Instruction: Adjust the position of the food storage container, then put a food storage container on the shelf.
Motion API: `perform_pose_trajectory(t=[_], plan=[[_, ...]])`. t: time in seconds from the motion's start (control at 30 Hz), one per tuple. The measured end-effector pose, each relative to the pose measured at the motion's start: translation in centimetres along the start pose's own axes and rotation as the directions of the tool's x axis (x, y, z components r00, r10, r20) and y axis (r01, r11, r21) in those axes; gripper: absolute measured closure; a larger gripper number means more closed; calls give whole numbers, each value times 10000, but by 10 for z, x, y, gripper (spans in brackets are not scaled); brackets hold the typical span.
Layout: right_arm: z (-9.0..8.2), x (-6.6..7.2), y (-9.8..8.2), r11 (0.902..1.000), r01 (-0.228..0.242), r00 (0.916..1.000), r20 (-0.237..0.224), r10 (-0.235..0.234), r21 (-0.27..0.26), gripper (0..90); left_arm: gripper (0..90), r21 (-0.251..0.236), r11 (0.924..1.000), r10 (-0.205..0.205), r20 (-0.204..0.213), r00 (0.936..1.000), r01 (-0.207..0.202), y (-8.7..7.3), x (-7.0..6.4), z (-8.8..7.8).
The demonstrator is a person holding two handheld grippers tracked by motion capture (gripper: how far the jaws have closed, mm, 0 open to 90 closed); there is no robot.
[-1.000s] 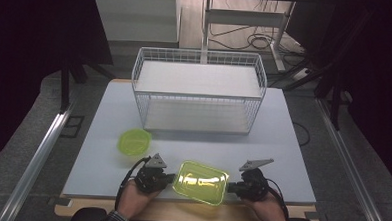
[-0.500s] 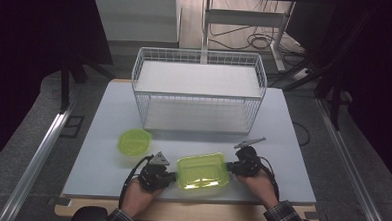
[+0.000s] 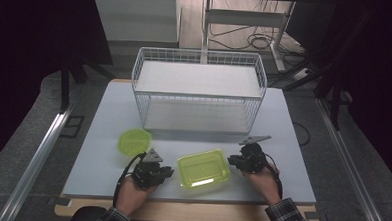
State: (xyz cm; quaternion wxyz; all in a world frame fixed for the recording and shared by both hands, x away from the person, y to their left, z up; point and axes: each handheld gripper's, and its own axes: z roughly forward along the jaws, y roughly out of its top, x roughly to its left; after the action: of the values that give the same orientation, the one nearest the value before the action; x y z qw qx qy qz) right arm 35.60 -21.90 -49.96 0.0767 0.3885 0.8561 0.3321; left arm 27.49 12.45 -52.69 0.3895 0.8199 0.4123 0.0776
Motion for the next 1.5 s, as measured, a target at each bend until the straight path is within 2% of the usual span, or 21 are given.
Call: perform_pose_trajectory(t=[0.07, 0.23, 0.37, 0.43, 0.63, 0.73, 0.83, 1.03, 1.37, 1.5], plan=[[-7, 0, -3, 9996, 31, 10000, 72, -29, -287, 757, 727, -122, 9999, 90, -267, 9996, -93, -2, 0, -5], [-23, 4, -10, 9968, 217, 9994, 268, -196, -776, 666, 563, -450, 9974, 529, -544, 9971, -554, -4, -2, -15], [-35, 7, -18, 9924, 259, 9991, 370, -216, -1205, 541, 436, -581, 9954, 722, -621, 9955, -758, -9, -4, -21], [-37, 7, -21, 9901, 249, 9992, 338, -205, -1379, 483, 378, -594, 9946, 798, -811, 9935, -847, -12, -5, -23], [-43, 10, -30, 9847, 275, 9990, 402, -209, -1719, 251, 106, -456, 9951, 817, -1154, 9900, -874, -17, -7, -27], [-44, 11, -35, 9828, 288, 9989, 420, -215, -1822, 169, 28, -420, 9940, 950, -1302, 9869, -1012, -20, -8, -29], [-43, 13, -40, 9843, 342, 9986, 463, -266, -1734, 122, 13, -467, 9936, 964, -1299, 9868, -1032, -22, -9, -31], [-43, 14, -45, 9852, 352, 9989, 350, -298, -1679, 83, 11, -517, 9933, 961, -1339, 9863, -1038, -27, -9, -32], [-41, 13, -47, 9846, 506, 9985, 312, -460, -1671, 43, 7, -441, 9867, 1473, -1623, 9757, -1563, -30, -11, -30], [-41, 13, -45, 9862, 316, 9994, 177, -291, -1628, 28, 12, -470, 9848, 1567, -1779, 9715, -1675, -30, -11, -31]])
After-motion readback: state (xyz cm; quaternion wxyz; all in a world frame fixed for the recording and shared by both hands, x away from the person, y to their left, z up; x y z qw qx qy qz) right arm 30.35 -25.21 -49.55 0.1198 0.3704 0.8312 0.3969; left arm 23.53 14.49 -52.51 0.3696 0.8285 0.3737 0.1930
